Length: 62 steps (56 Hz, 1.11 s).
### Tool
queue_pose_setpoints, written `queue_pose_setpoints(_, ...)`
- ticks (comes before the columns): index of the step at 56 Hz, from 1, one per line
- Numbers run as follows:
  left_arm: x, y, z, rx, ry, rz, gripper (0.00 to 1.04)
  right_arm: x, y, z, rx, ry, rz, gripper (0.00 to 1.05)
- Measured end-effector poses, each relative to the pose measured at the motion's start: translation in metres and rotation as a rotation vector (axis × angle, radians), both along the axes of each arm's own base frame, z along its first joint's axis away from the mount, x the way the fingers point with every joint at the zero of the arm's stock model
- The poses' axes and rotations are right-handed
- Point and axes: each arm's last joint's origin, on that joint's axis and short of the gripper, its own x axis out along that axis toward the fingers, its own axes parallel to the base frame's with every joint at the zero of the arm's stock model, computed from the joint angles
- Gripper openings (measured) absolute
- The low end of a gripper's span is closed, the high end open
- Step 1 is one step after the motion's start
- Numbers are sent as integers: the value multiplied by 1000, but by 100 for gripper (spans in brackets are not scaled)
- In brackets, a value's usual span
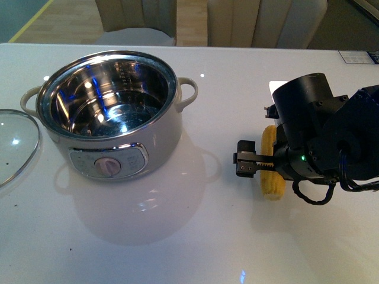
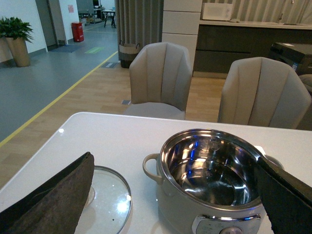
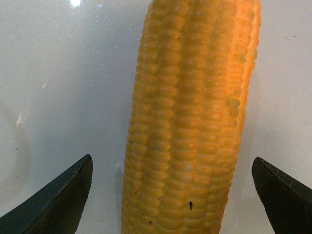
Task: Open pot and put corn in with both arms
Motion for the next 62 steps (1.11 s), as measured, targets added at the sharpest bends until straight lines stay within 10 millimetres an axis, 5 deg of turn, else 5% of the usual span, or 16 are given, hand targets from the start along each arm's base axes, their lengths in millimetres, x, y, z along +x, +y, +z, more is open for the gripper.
queue_pose_setpoints(26,0,0,0,0,0,0,98,5,-2,-10,-12,16,-31,95)
queue_pose_setpoints(46,0,0,0,0,0,0,98,6,-2,-12,-13,20,-37,42)
queue_pose_setpoints(62,0,0,0,0,0,0,98,-2,-5,-12,3,18,-35,27)
